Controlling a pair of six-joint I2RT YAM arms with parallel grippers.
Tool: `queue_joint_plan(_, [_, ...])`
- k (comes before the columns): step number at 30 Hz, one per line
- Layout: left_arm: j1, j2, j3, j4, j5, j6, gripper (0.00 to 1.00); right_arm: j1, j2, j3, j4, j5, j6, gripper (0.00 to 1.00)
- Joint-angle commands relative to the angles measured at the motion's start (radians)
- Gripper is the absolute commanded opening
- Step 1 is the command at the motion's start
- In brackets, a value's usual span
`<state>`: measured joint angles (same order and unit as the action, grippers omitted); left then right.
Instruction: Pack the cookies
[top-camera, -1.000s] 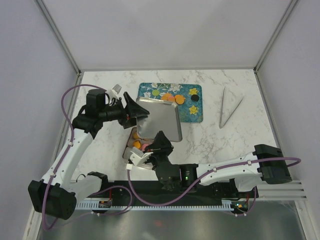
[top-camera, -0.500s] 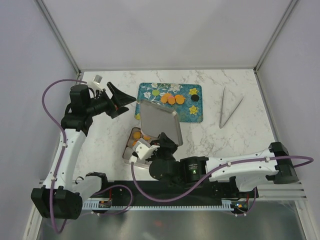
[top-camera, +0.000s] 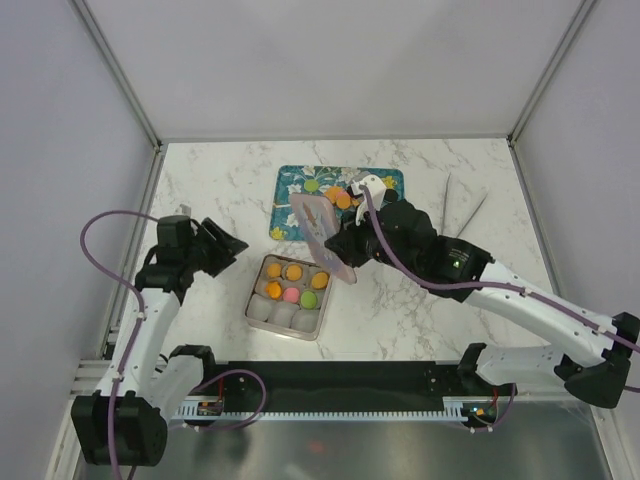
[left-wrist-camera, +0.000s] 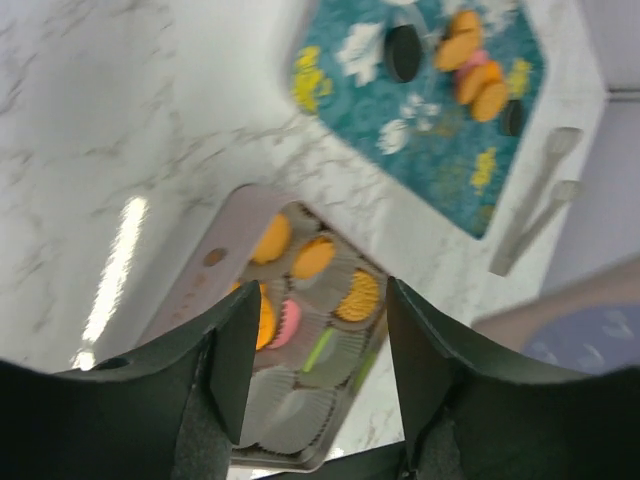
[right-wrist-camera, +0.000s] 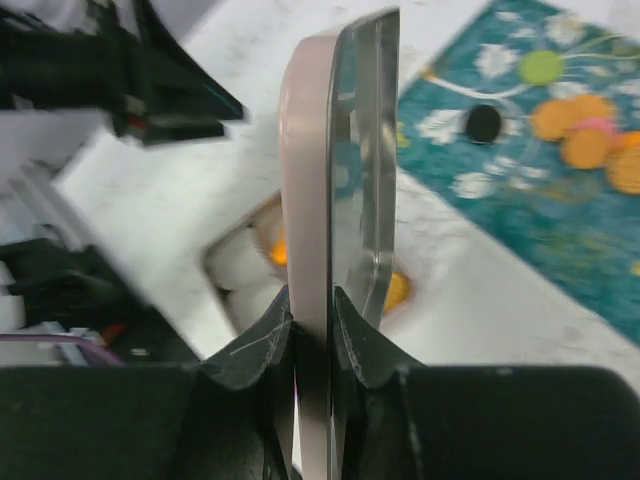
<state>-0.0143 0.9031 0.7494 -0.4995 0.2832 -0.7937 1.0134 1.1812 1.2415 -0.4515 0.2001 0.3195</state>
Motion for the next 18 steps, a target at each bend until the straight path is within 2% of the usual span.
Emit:
queue_joint_plan(1, [0.005, -0.055, -0.091, -0.01, -0.183, -0.025, 0.58, -0.077, -0.021, -0.089, 0.233, -0.405, 0.243, 0.0])
queue_joint_plan(4, [0.005, -0.075, -0.169, 0.001, -0.226, -0.041, 0.5, -0.14, -0.029, -0.224, 0.443, -0.548, 0.409, 0.0])
queue_joint_plan(5, [0.005, -0.075, -0.204, 0.007, -0.233, -0.045, 0.42, -0.15, -0.032, -0.272, 0.486, -0.548, 0.433, 0.0])
queue_joint_plan(7, [0.005, -0.076, -0.24, 0.016, -0.243, -0.071, 0.33, -0.177, -0.04, -0.312, 0.569, -0.55, 0.502, 0.0])
queue_joint_plan(8, [0.005, -0.081, -0.275, 0.035, -0.243, -0.088, 0.23, -0.188, -0.045, -0.356, 0.605, -0.554, 0.533, 0.0])
queue_joint_plan(10, [0.004, -0.084, -0.321, 0.055, -0.233, -0.104, 0.1, -0.212, -0.061, -0.417, 0.706, -0.559, 0.61, 0.0])
queue_joint_plan(11, [0.002, -0.086, -0.334, 0.073, -0.228, -0.111, 0.06, -0.222, -0.068, -0.434, 0.73, -0.558, 0.63, 0.0])
queue_joint_plan(13, [-0.004, -0.086, -0.361, 0.084, -0.226, -0.131, 0.02, -0.246, -0.086, -0.482, 0.789, -0.55, 0.683, 0.0])
queue_joint_plan(18, [-0.073, -0.084, -0.409, 0.108, -0.237, -0.174, 0.02, -0.277, -0.11, -0.563, 0.89, -0.524, 0.763, 0.0])
